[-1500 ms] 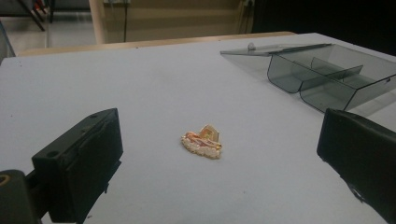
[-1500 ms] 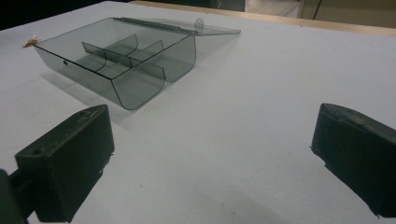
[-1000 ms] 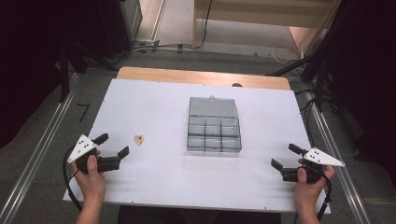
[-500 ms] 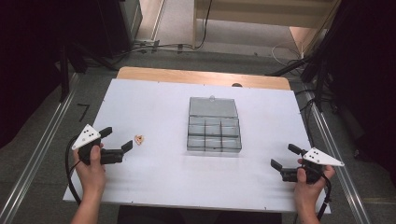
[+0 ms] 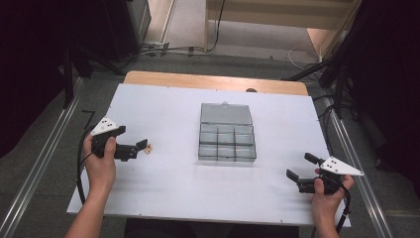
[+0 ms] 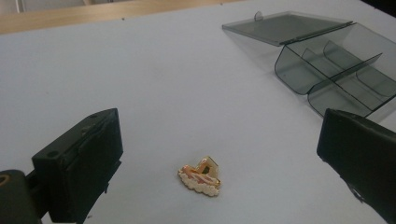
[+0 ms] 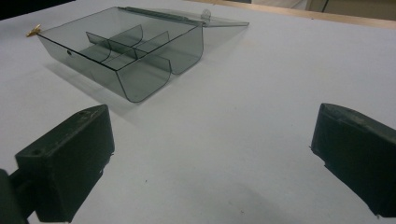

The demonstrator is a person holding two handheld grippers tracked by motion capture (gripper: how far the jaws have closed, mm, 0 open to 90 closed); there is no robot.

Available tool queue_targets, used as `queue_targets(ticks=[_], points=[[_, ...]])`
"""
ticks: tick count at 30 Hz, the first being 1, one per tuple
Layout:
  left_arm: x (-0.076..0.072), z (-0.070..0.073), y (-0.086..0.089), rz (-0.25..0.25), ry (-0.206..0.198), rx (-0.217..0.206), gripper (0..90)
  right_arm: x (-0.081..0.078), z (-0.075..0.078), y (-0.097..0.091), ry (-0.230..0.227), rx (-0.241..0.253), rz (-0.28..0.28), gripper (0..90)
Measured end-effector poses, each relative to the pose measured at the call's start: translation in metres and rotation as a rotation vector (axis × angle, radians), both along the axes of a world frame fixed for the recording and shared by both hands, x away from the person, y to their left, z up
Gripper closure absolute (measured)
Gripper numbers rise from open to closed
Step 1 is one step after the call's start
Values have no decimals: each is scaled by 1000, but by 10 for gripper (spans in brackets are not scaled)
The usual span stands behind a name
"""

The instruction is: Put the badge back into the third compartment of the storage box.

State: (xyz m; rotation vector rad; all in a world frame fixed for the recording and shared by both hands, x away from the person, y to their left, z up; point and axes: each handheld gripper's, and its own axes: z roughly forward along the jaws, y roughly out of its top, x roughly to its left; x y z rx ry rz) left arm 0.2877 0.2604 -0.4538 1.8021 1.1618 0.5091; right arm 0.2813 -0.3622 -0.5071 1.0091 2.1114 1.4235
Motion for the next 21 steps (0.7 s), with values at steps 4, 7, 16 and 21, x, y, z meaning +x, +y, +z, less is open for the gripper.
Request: queue_targets(ticks=[4, 7, 16, 21], points=[[8, 0, -3, -2, 41, 17, 29, 1, 0, 0, 1, -2, 4, 0], [14, -2, -3, 1, 76, 4, 31, 1, 0, 0, 4, 0, 2, 0], [27, -6, -4, 30, 165, 4, 41, 1, -1, 1, 8, -9, 3, 0], [37, -5, -7, 36, 218, 42, 55, 3, -1, 2, 11, -16, 5, 0]])
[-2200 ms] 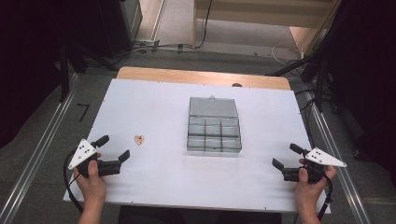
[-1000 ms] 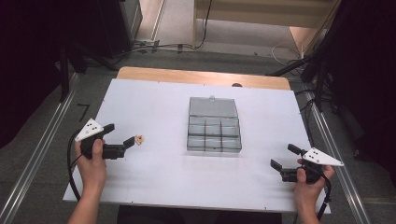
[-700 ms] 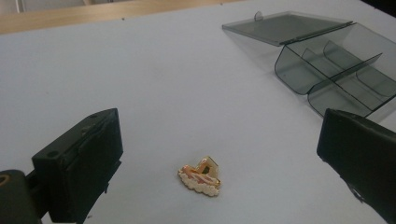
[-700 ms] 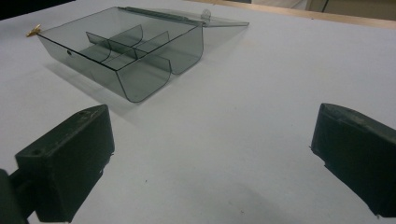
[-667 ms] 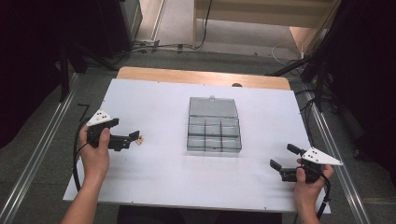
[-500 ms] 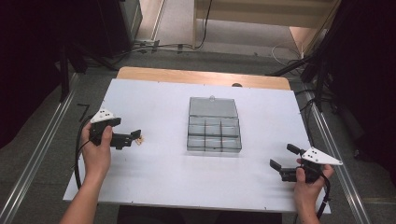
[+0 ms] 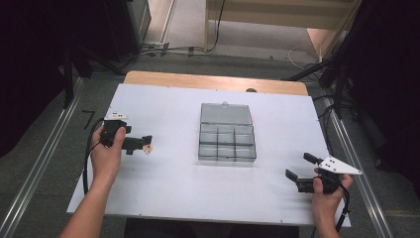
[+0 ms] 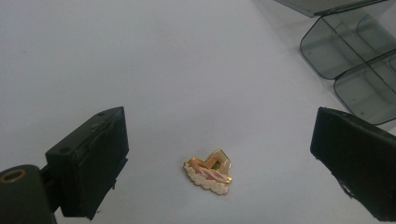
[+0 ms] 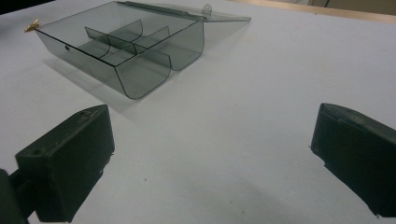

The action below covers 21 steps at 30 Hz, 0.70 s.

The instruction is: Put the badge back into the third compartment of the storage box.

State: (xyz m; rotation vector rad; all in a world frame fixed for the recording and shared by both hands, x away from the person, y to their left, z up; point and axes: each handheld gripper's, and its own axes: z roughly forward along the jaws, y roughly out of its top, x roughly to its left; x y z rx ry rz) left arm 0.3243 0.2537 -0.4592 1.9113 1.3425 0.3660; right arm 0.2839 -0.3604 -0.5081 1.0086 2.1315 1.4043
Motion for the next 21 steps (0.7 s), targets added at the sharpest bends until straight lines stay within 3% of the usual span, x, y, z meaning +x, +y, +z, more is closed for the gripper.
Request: queue_targets(ticks=[5, 6, 11, 14, 18, 21], points=[[11, -10, 2, 24, 96, 24, 70, 1, 0, 1, 8, -6, -2, 0], [11, -10, 2, 24, 96, 24, 71, 1, 0, 1, 9, -6, -2, 0], [14, -15, 0, 45, 178, 32, 127, 1, -1, 2, 9, -15, -3, 0], [14, -16, -1, 53, 188, 40, 176, 1, -1, 2, 10, -15, -3, 0], [14, -17, -2, 59, 197, 46, 342, 1, -1, 2, 13, -18, -3, 0], [14, -18, -5, 53, 209, 55, 404, 2, -1, 3, 18, -23, -5, 0]])
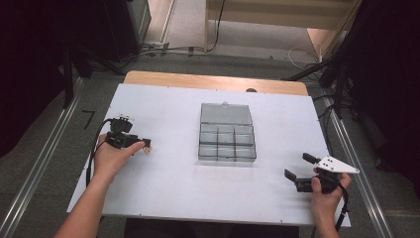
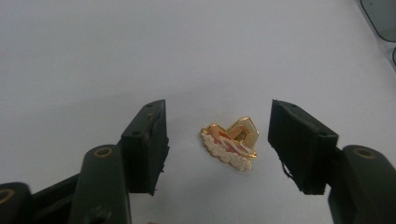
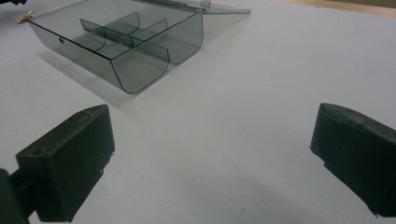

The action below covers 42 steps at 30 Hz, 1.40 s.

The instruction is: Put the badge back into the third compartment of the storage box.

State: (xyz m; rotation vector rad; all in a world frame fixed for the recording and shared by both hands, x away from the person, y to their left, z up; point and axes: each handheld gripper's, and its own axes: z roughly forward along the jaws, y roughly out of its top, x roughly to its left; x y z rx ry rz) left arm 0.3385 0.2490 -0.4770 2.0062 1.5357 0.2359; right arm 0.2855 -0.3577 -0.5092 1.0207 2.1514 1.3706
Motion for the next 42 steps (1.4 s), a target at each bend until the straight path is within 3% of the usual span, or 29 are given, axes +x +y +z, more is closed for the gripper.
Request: queue_targets(ticks=[5, 8, 18, 25, 39, 42], points=[[2, -3, -1, -4, 36, 13, 458, 0, 0, 0, -1, -5, -1, 0], [1, -3, -2, 5, 36, 27, 495, 1, 0, 0, -2, -8, -2, 0], [2, -9, -12, -18, 65, 69, 514, 1, 0, 1, 1, -9, -5, 0], [2, -9, -15, -4, 61, 94, 548, 1, -1, 1, 3, -10, -8, 0], [2, -7, -26, -45, 69, 205, 592, 1, -1, 2, 5, -18, -13, 0], [3, -6, -28, -57, 78, 209, 611, 1, -1, 2, 5, -19, -14, 0]])
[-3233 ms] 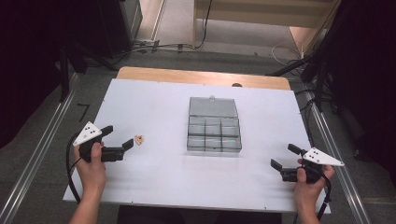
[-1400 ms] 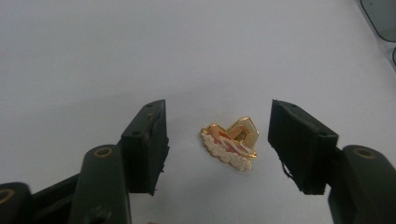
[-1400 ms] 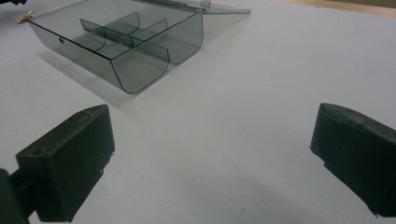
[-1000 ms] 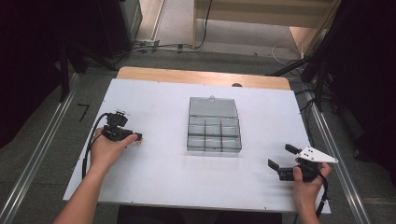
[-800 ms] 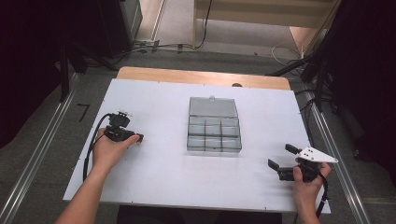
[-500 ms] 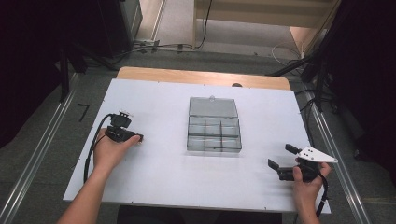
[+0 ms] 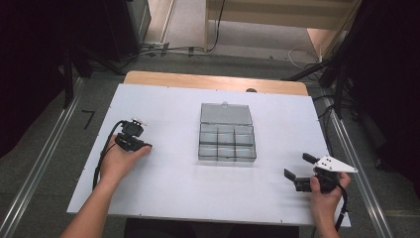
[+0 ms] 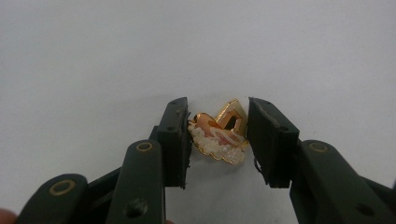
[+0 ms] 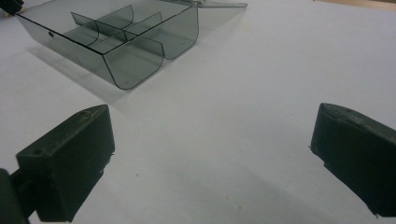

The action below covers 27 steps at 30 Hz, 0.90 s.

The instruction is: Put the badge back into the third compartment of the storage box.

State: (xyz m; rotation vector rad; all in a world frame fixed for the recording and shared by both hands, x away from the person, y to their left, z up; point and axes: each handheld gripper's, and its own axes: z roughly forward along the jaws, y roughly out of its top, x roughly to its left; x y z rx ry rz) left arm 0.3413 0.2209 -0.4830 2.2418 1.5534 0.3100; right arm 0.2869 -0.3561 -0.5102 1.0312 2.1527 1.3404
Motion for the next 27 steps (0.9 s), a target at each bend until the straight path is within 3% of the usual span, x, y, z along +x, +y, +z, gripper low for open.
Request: queue_targets(ticks=[6, 9, 10, 12, 14, 27], points=[[0, 3, -8, -34, -4, 52, 656, 0, 0, 0, 1, -1, -2, 0], [-1, 8, -9, -48, -22, 37, 778, 0, 0, 0, 3, -2, -3, 0], [-1, 8, -11, -82, 0, 25, 818, 0, 0, 0, 1, -1, -3, 0], [0, 1, -17, -103, 22, 68, 798, 0, 0, 0, 3, 0, -3, 0], [-1, 2, -18, -101, 21, 77, 789, 0, 0, 0, 4, -2, -3, 0], [-1, 3, -19, -123, 1, 71, 819, 0, 0, 1, 3, -4, -5, 0]])
